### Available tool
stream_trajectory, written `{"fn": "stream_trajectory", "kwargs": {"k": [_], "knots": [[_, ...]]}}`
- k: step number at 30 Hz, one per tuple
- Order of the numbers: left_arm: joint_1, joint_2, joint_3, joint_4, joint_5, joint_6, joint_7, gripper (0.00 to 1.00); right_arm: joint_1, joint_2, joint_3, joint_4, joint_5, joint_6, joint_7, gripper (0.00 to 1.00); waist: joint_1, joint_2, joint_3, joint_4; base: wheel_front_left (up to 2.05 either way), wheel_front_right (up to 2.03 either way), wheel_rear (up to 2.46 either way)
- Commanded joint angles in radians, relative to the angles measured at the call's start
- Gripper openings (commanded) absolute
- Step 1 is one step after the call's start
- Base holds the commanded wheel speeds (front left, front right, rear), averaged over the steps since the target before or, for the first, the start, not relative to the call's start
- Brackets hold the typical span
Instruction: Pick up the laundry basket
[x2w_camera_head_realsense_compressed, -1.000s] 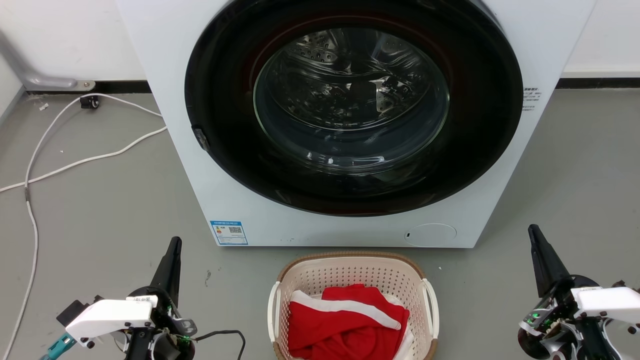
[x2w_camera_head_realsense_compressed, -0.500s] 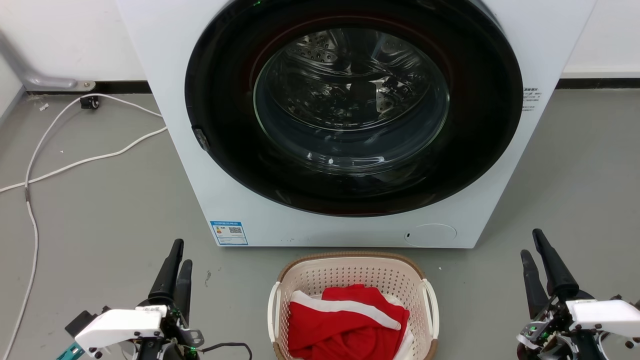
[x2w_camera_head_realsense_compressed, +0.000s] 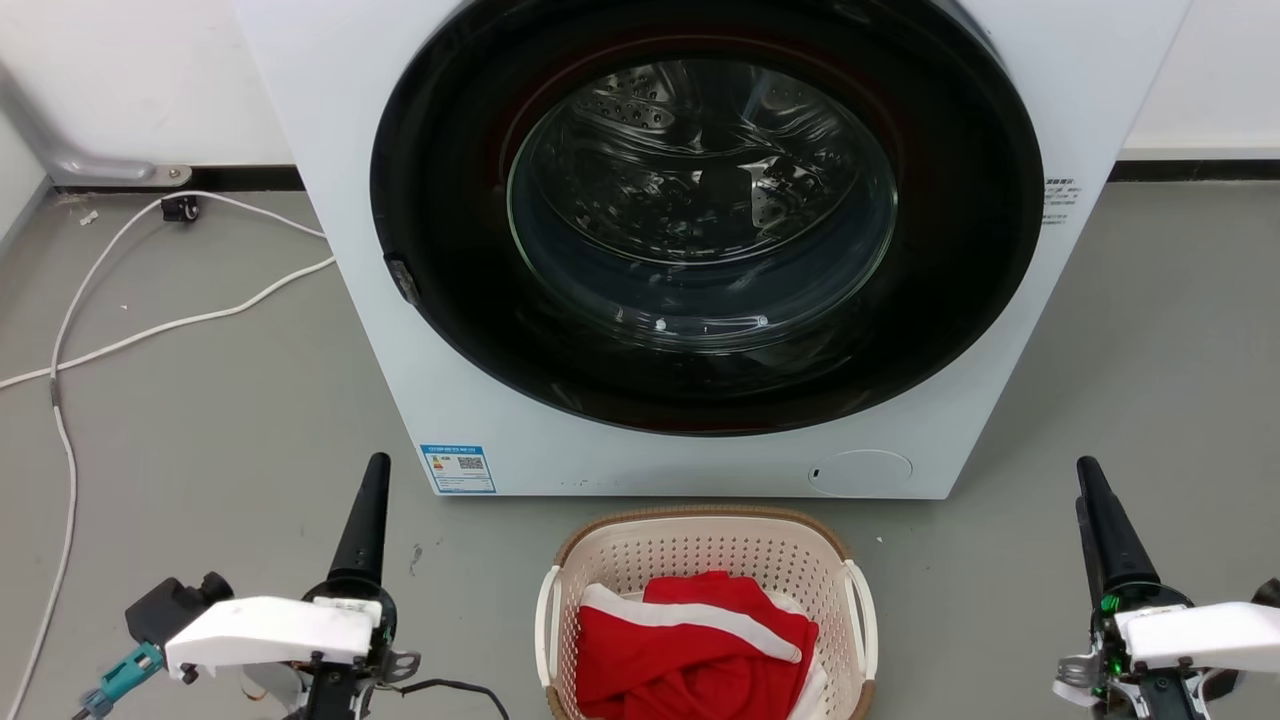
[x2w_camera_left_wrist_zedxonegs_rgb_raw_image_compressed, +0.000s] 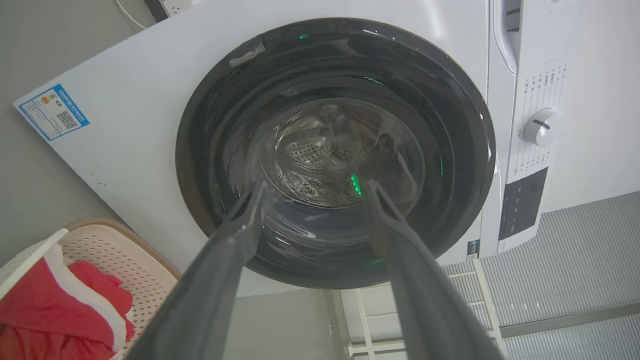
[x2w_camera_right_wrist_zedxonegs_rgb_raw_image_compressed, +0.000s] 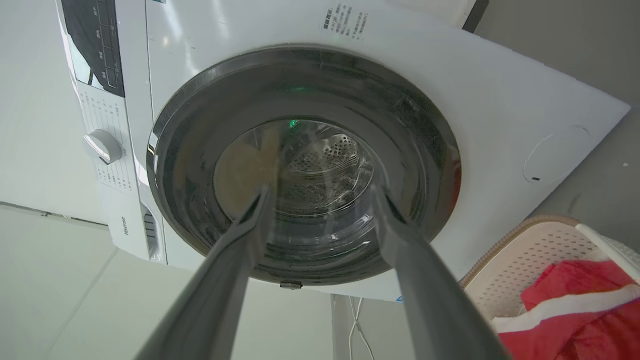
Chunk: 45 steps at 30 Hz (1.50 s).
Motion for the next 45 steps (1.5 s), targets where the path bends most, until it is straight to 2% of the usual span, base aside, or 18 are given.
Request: {"fn": "stream_trajectory", "kwargs": {"k": [1, 13, 21, 22, 45], "knots": [[-0.009, 0.004, -0.007, -0.030, 0.060, 0.000, -0.012, 1.00, 0.000, -0.001, -0.001, -0.032, -0.063, 0.000, -0.012, 1.00, 0.0000, 0.0000, 0.000, 0.000, 0.00, 0.00, 0.00], [0.003, 0.009, -0.044, -0.060, 0.349, 0.004, -0.060, 1.00, 0.024, -0.001, 0.013, -0.097, -0.369, 0.000, -0.042, 1.00, 0.0000, 0.0000, -0.003, 0.004, 0.00, 0.00, 0.00], [0.007, 0.020, -0.064, -0.068, 0.489, 0.022, -0.088, 1.00, 0.035, -0.001, 0.023, -0.134, -0.518, 0.000, -0.048, 1.00, 0.0000, 0.0000, -0.004, 0.007, 0.00, 0.00, 0.00], [0.009, 0.025, -0.072, -0.069, 0.536, 0.030, -0.098, 1.00, 0.041, -0.001, 0.027, -0.147, -0.574, 0.000, -0.047, 1.00, 0.0000, 0.0000, -0.005, 0.008, 0.00, 0.00, 0.00], [0.018, 0.068, -0.139, -0.042, 0.831, 0.084, -0.167, 1.00, 0.078, -0.001, 0.031, -0.227, -0.912, 0.000, -0.027, 1.00, 0.0000, 0.0000, -0.007, 0.017, 0.00, 0.00, 0.00]]}}
